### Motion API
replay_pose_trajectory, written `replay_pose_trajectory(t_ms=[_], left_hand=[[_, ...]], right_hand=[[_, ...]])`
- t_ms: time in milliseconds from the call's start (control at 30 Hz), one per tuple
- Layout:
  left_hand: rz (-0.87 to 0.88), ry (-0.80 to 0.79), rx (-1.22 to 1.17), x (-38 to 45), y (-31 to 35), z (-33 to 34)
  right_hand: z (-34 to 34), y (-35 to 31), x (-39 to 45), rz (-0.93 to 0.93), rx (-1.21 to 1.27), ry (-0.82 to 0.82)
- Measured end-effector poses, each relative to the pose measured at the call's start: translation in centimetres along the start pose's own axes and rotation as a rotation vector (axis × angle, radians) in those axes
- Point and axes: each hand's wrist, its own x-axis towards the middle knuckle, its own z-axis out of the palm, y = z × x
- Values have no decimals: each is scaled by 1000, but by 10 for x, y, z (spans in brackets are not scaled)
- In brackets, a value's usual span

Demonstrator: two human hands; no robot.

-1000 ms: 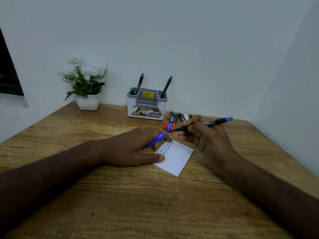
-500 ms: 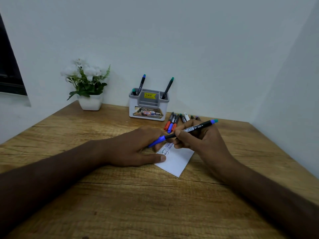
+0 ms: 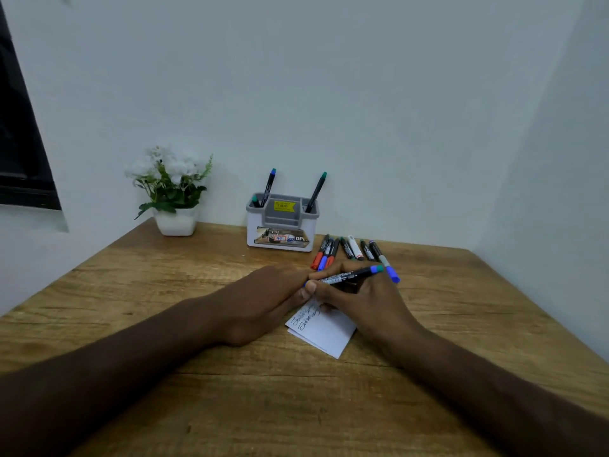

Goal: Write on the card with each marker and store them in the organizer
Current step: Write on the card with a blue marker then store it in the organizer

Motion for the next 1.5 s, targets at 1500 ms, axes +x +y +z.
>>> replay_pose_trajectory(t_ms=[1500], left_hand=[[-567, 608, -111, 165, -60, -50]], right_hand=[[-28, 18, -2, -373, -680, -219]])
